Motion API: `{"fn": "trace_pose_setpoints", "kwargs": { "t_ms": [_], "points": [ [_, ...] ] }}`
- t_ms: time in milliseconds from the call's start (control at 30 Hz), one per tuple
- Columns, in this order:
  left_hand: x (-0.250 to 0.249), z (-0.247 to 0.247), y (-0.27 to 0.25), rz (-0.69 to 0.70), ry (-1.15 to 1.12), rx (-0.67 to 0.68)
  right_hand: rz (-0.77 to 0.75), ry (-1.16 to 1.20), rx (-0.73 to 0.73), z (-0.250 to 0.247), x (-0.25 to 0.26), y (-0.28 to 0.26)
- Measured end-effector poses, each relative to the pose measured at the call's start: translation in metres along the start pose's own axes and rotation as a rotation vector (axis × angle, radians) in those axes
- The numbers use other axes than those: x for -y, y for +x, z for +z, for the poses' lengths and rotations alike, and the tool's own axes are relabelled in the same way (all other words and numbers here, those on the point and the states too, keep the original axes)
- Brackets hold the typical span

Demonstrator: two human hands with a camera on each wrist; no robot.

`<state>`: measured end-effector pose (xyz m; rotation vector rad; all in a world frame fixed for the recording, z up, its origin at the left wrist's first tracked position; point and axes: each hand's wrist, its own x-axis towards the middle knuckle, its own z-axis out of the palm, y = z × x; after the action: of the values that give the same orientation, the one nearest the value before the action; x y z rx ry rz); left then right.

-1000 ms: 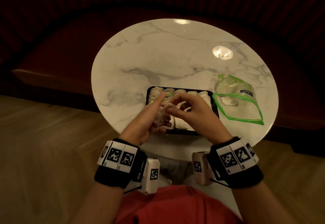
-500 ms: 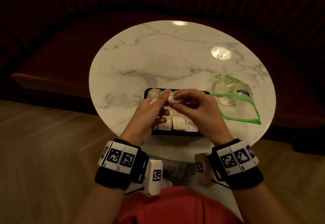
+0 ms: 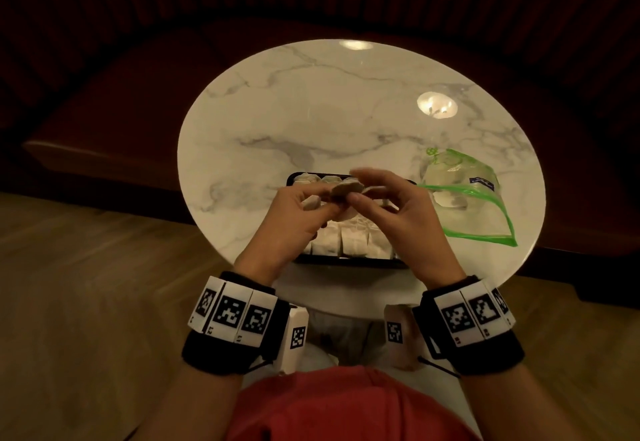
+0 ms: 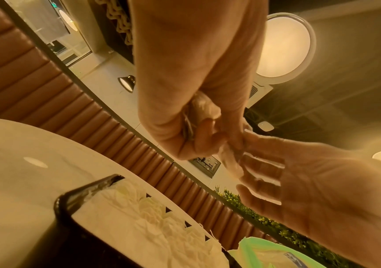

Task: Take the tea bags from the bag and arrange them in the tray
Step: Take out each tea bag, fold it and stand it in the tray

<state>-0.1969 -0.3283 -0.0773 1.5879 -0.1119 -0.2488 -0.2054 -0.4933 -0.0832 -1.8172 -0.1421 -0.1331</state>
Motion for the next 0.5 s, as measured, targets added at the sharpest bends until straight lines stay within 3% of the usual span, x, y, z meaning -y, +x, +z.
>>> {"fn": "trace_pose_setpoints", "kwargs": {
  "t_ms": [167,367,500],
  "points": [
    [-0.005,-0.003,-0.002,0.041,-0.065,-0.014,-0.048,0.035,-0.047,0.000,0.002,0.000],
    [-0.002,-0.002,0.002,0.112,-0.086,-0.209,-0.071,0.072,-0.167,0.000,0.008,-0.001],
    [-0.008,0.007,-0.002,0.184,-0.021,-0.155,-0.105,0.000,-0.216,0.008,0.009,-0.002]
  ]
}}
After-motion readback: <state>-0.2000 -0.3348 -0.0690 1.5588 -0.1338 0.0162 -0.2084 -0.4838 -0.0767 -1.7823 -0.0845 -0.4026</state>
